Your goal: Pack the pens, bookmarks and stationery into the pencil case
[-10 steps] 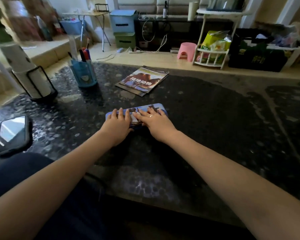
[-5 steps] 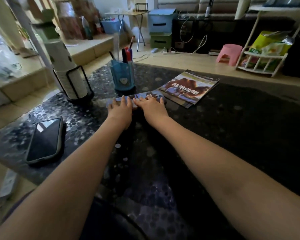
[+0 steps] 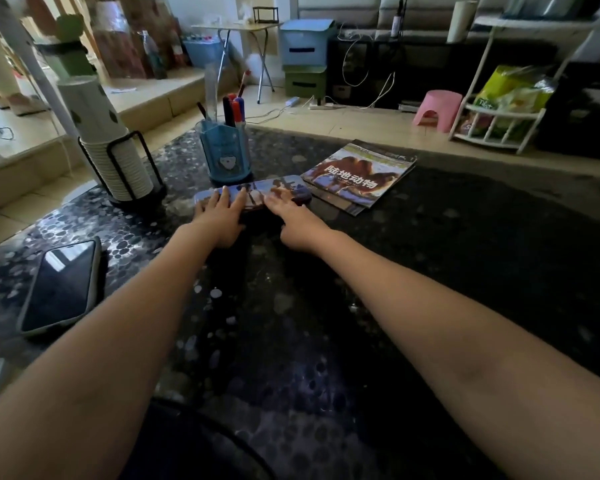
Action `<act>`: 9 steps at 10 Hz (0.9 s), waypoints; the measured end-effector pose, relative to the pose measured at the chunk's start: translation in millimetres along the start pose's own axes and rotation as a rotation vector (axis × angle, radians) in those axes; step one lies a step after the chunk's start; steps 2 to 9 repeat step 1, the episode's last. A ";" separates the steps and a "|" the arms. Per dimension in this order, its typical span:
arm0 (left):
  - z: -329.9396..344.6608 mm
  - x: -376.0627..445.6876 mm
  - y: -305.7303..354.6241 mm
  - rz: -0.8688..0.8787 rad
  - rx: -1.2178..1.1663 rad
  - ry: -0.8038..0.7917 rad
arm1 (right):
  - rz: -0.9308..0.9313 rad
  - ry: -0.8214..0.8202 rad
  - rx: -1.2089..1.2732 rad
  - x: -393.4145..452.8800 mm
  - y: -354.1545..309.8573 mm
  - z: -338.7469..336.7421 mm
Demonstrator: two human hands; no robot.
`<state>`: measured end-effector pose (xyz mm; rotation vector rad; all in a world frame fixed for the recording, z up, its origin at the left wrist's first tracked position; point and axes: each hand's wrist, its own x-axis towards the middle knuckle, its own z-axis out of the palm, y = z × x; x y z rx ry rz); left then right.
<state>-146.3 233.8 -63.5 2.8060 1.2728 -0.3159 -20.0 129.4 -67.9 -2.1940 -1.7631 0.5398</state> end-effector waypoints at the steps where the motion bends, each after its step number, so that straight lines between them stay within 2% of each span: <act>1: -21.7 -12.3 -4.9 0.059 -0.148 -0.022 | 0.058 0.106 0.186 -26.9 14.0 -20.5; 9: -21.7 -12.3 -4.9 0.059 -0.148 -0.022 | 0.058 0.106 0.186 -26.9 14.0 -20.5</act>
